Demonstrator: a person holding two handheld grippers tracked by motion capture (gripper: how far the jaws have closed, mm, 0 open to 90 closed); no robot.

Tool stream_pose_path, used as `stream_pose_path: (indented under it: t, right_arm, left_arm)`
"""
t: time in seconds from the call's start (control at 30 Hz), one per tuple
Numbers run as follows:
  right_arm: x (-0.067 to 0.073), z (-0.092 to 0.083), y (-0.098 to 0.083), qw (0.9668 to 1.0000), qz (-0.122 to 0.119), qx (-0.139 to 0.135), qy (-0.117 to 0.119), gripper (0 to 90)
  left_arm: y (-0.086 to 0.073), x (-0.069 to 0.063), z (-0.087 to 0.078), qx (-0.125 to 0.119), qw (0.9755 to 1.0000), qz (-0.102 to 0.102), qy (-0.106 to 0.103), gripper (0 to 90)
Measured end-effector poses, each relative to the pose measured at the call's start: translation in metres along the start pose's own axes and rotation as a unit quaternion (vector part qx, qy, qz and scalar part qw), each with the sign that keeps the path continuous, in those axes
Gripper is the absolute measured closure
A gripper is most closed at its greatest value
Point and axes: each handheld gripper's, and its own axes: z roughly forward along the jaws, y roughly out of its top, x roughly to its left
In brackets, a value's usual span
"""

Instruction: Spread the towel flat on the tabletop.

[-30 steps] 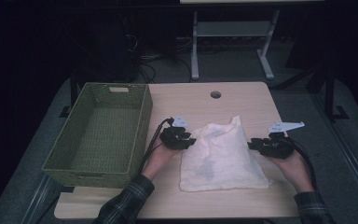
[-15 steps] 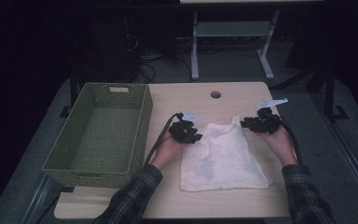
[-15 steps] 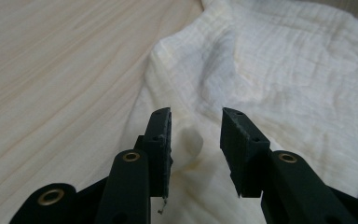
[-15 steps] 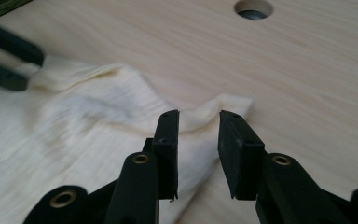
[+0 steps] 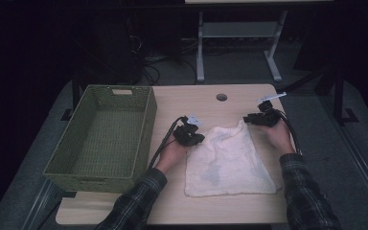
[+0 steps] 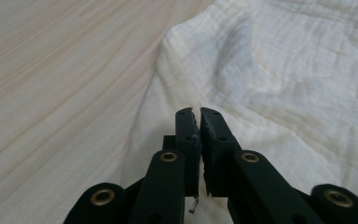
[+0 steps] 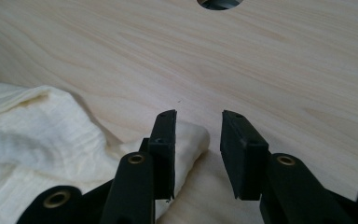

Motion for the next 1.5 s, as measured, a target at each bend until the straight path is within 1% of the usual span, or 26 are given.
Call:
stream_pose_path:
  t: [0.07, 0.13, 0.2, 0.27, 0.3, 0.4, 0.47, 0.53, 0.7, 0.77, 0.8, 0.83, 0.87, 0.9, 0.93, 0.97, 1.0, 1.07, 1.1, 1.17, 1.2, 1.23, 1.3, 1.33, 1.47, 1.5]
  right_arm:
    - [-0.001, 0.005, -0.001, 1.0, 0.001, 0.005, 0.003, 68.5]
    - [-0.001, 0.01, -0.003, 0.9998, 0.006, 0.017, 0.004, 77.3]
    - [-0.001, 0.01, -0.004, 0.9998, -0.001, 0.021, 0.003, 84.4]
    - [0.0, 0.009, -0.004, 0.9998, -0.003, 0.02, 0.003, 85.5]
    - [0.0, 0.004, -0.002, 0.9999, -0.007, 0.015, 0.0, 86.2]
    - [0.0, -0.005, 0.0, 0.9999, -0.01, 0.008, -0.007, 86.4]
    - [-0.002, -0.013, 0.0, 0.9997, -0.015, 0.004, -0.016, 86.4]
    - [-0.005, -0.021, 0.0, 0.9995, -0.018, 0.0, -0.024, 86.4]
    - [-0.012, -0.031, -0.005, 0.9988, -0.018, 0.01, -0.045, 86.3]
    - [-0.014, -0.03, -0.006, 0.9989, -0.011, 0.006, -0.046, 83.3]
    - [-0.014, -0.03, -0.007, 0.9988, -0.008, 0.005, -0.048, 80.8]
    - [-0.014, -0.03, -0.007, 0.9989, -0.007, 0.001, -0.047, 77.2]
    - [-0.014, -0.03, -0.006, 0.999, -0.002, -0.003, -0.044, 76.2]
    - [-0.014, -0.03, -0.006, 0.9991, -0.004, -0.006, -0.041, 75.5]
    - [-0.014, -0.03, -0.006, 0.9991, -0.004, -0.006, -0.041, 75.5]
    - [-0.012, -0.032, -0.006, 0.9992, -0.005, -0.006, -0.04, 74.6]
    - [-0.012, -0.032, -0.006, 0.9992, -0.007, -0.008, -0.038, 74.6]
    - [-0.01, -0.032, -0.007, 0.9993, -0.008, -0.01, -0.036, 74.2]
    - [-0.01, -0.032, -0.008, 0.9993, -0.009, -0.01, -0.035, 74.0]
    - [-0.008, -0.031, -0.009, 0.9995, -0.008, -0.009, -0.03, 73.0]
    - [-0.008, -0.031, -0.009, 0.9995, -0.008, -0.009, -0.03, 73.0]
    - [-0.007, -0.029, -0.011, 0.9997, -0.006, -0.006, -0.023, 71.7]
    - [-0.006, -0.028, -0.012, 0.9998, -0.005, -0.006, -0.019, 69.8]
    - [-0.005, -0.027, -0.013, 0.9998, -0.007, -0.006, -0.017, 69.9]
    - [-0.006, -0.024, -0.013, 0.9998, -0.006, -0.001, -0.019, 69.8]
    - [-0.008, -0.02, -0.014, 0.9996, 0.003, 0.003, -0.027, 69.8]
  left_arm:
    - [0.0, 0.001, -0.001, -0.004, 0.9999, -0.012, 0.0, 86.6]
    - [0.0, 0.003, -0.004, -0.001, 1.0, -0.006, 0.002, 87.1]
    - [0.001, 0.005, -0.006, -0.004, 0.9999, -0.008, 0.007, 87.5]
    - [0.001, 0.006, -0.008, -0.007, 0.9999, -0.011, 0.008, 87.8]
    - [0.003, 0.009, -0.011, -0.011, 0.9997, -0.019, 0.011, 87.9]
    - [0.007, 0.015, -0.017, -0.025, 0.9991, -0.024, 0.024, 88.1]
    - [0.01, 0.019, -0.02, -0.037, 0.9981, -0.038, 0.031, 88.1]
    - [0.014, 0.025, -0.023, -0.047, 0.9971, -0.045, 0.039, 88.1]
    - [0.02, 0.036, -0.026, -0.064, 0.9942, -0.063, 0.06, 88.2]
    - [0.022, 0.041, -0.026, -0.064, 0.993, -0.068, 0.073, 88.3]
    - [0.022, 0.041, -0.026, -0.064, 0.993, -0.068, 0.073, 88.3]
    - [0.022, 0.047, -0.028, -0.063, 0.9914, -0.074, 0.087, 88.3]
    - [0.022, 0.05, -0.028, -0.062, 0.9906, -0.077, 0.095, 88.3]
    - [0.022, 0.05, -0.028, -0.062, 0.9906, -0.077, 0.095, 88.3]
    - [0.021, 0.055, -0.029, -0.059, 0.9891, -0.084, 0.105, 88.3]
    - [0.019, 0.059, -0.029, -0.058, 0.9878, -0.094, 0.109, 88.3]
    - [0.018, 0.061, -0.029, -0.055, 0.9871, -0.095, 0.116, 88.3]
    - [0.017, 0.062, -0.028, -0.05, 0.9871, -0.095, 0.119, 88.3]
    - [0.016, 0.063, -0.026, -0.039, 0.9864, -0.097, 0.127, 88.3]
    - [0.015, 0.063, -0.022, -0.035, 0.9868, -0.099, 0.123, 87.7]
    - [0.015, 0.063, -0.022, -0.035, 0.9868, -0.099, 0.123, 86.7]
    - [0.014, 0.062, -0.019, -0.027, 0.988, -0.097, 0.117, 83.4]
    - [0.013, 0.061, -0.016, -0.023, 0.9886, -0.099, 0.111, 73.7]
    - [0.013, 0.062, -0.015, -0.021, 0.9888, -0.098, 0.111, 70.9]
    - [0.011, 0.064, -0.011, -0.016, 0.9882, -0.103, 0.112, 61.9]
    - [0.01, 0.066, -0.007, -0.013, 0.9875, -0.112, 0.111, 60.3]
